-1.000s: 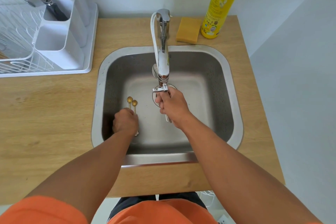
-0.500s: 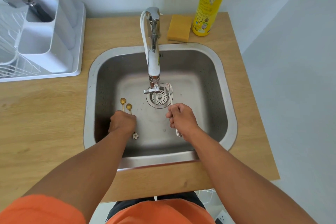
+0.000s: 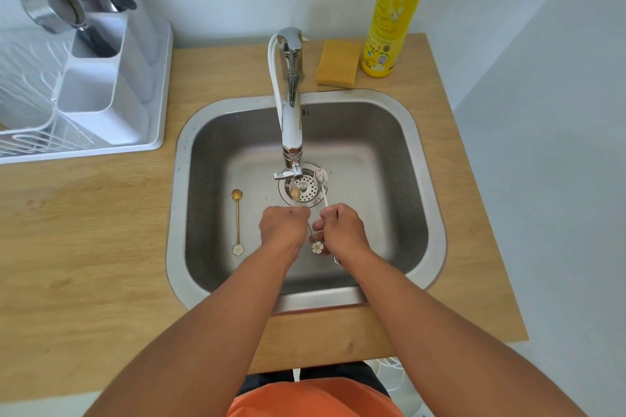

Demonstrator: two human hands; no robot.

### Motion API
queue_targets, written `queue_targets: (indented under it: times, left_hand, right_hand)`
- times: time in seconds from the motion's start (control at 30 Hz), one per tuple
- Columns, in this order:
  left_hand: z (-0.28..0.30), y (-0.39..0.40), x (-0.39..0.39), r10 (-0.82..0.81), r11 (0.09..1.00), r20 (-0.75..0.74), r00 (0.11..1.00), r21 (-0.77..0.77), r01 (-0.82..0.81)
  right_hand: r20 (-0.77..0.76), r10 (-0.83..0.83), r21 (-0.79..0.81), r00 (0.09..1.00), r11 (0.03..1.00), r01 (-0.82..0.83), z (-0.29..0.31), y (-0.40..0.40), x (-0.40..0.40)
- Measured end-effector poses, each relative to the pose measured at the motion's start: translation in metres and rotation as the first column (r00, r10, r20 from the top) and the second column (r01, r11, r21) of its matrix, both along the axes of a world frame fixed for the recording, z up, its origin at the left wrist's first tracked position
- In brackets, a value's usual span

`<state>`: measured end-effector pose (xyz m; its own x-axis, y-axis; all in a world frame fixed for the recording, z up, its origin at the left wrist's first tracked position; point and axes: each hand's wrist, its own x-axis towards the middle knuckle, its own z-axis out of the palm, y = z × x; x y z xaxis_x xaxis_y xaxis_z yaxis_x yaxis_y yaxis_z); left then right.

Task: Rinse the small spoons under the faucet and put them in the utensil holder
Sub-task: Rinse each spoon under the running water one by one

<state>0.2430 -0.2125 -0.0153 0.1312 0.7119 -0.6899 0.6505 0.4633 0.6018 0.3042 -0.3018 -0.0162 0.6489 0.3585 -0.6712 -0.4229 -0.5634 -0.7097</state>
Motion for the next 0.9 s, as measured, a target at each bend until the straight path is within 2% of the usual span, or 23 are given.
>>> queue_targets:
  times: [0.17,0.33,0.47,0.67,0.9]
  left_hand:
    - [-0.001,-0.010,0.006,0.066,0.996,0.052,0.996,-0.065,-0.062]
    - [0.001,-0.015,0.008,0.156,0.970,0.079,0.985,-0.200,-0.138]
    - [0.001,-0.011,0.008,0.151,0.951,0.126,0.980,-0.288,-0.110]
    - [-0.006,0.007,0.004,0.193,0.962,0.277,0.941,-0.243,-0.126]
    - [-0.014,0.001,0.008,0.153,0.981,0.270,0.951,-0.154,-0.114]
  right_hand:
    - [0.038,0.024,-0.042,0.999,0.999,-0.022,-0.002,0.004,-0.004]
    - [0.197,0.141,-0.161,0.970,0.981,-0.109,-0.004,0.002,-0.006]
    - [0.292,0.236,-0.238,0.927,0.957,-0.168,-0.002,-0.002,-0.004]
    - [0.391,0.342,-0.312,0.855,0.923,-0.226,0.003,-0.005,-0.002]
    - [0.380,0.342,-0.310,0.859,0.922,-0.230,0.007,-0.003,0.002]
